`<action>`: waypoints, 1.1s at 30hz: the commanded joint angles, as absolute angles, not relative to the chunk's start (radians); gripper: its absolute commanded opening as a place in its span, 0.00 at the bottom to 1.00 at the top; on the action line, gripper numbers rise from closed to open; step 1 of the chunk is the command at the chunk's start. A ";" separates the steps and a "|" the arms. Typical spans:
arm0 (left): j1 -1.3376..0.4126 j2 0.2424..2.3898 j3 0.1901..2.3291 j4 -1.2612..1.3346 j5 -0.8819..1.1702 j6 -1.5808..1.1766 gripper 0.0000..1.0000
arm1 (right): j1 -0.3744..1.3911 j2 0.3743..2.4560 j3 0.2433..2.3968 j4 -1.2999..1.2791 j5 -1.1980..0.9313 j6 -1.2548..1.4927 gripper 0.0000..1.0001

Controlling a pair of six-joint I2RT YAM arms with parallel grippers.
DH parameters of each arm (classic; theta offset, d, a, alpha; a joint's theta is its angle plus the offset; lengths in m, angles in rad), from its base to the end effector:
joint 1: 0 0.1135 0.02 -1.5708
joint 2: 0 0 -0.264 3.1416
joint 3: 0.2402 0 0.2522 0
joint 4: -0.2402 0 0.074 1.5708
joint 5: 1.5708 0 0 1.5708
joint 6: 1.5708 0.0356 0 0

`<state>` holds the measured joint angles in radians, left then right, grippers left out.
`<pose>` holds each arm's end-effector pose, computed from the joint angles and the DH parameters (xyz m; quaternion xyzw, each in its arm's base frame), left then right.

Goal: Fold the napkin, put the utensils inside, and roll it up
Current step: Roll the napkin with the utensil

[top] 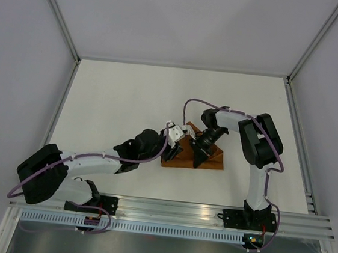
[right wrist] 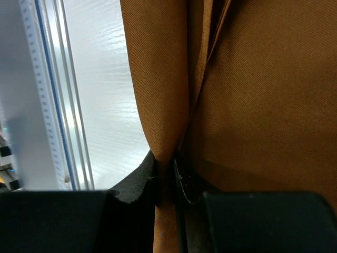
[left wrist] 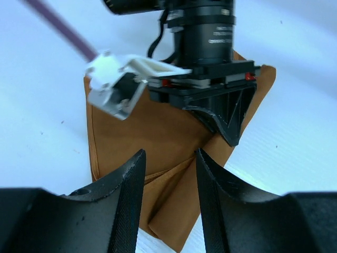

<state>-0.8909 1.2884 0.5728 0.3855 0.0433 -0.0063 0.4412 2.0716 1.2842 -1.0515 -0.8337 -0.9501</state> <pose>0.1713 -0.2143 0.2161 0.3596 0.7298 -0.2679 0.5160 0.2927 0.1674 0.1194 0.5392 -0.7303 -0.4191 0.0173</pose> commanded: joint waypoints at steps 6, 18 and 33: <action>-1.081 1.471 0.601 0.473 -0.083 0.248 0.53 | 0.449 2.177 1.255 -0.979 -0.624 -0.976 0.20; -1.193 1.681 0.701 0.477 -0.097 0.356 0.59 | 0.443 2.198 1.276 -0.991 -0.627 -0.963 0.20; -1.193 1.812 0.729 0.477 -0.089 0.377 0.50 | 0.437 2.224 1.302 -1.012 -0.632 -0.960 0.20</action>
